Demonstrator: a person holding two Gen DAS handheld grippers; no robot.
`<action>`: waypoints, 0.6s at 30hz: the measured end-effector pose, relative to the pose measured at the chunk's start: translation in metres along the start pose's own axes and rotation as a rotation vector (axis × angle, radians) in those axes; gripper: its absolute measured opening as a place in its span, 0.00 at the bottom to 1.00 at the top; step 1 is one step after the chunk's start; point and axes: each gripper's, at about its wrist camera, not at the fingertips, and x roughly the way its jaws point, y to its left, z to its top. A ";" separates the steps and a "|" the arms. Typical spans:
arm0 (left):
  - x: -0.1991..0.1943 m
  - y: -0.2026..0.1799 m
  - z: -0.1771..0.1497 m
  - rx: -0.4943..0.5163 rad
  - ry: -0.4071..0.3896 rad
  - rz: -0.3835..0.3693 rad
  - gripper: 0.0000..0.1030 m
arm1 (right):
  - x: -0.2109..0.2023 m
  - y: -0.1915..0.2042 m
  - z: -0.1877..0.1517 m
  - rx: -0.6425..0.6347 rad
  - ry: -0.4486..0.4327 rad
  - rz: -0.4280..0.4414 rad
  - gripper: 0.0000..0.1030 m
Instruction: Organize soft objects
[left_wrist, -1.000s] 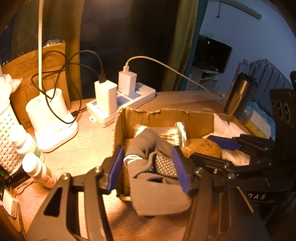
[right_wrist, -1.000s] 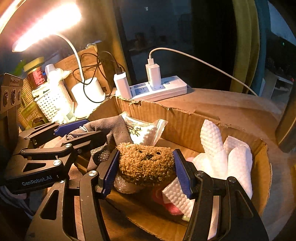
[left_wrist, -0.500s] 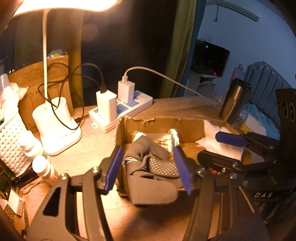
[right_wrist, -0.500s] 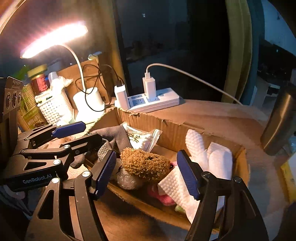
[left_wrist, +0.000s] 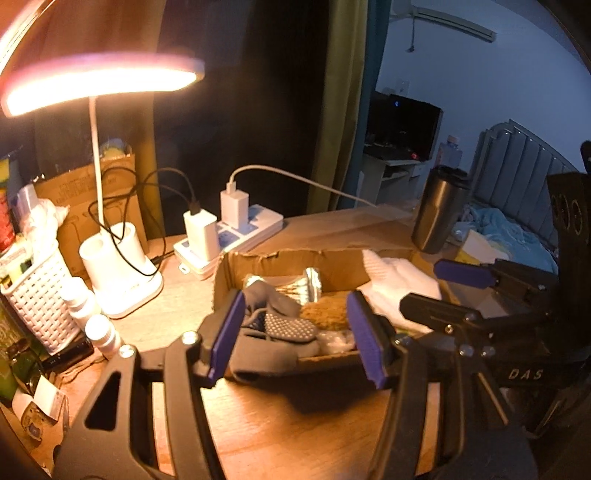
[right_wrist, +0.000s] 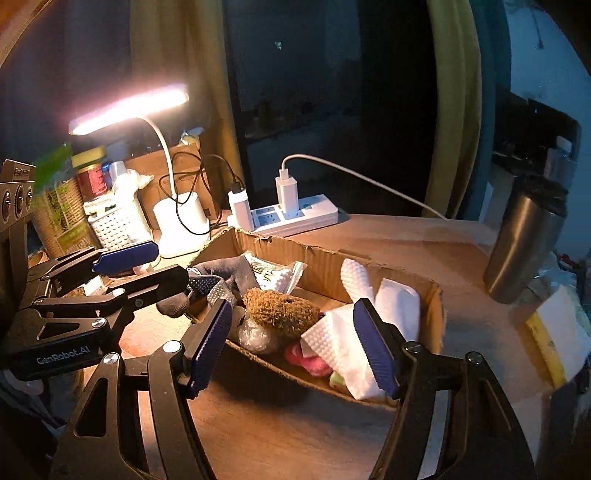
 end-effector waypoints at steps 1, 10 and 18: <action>-0.003 -0.002 0.000 0.003 -0.005 0.001 0.57 | -0.004 0.000 -0.001 0.000 -0.005 -0.003 0.69; -0.037 -0.015 -0.001 0.008 -0.062 0.000 0.75 | -0.043 0.002 -0.009 -0.003 -0.050 -0.029 0.69; -0.068 -0.031 -0.003 0.030 -0.105 -0.008 0.76 | -0.079 0.008 -0.015 -0.010 -0.099 -0.055 0.69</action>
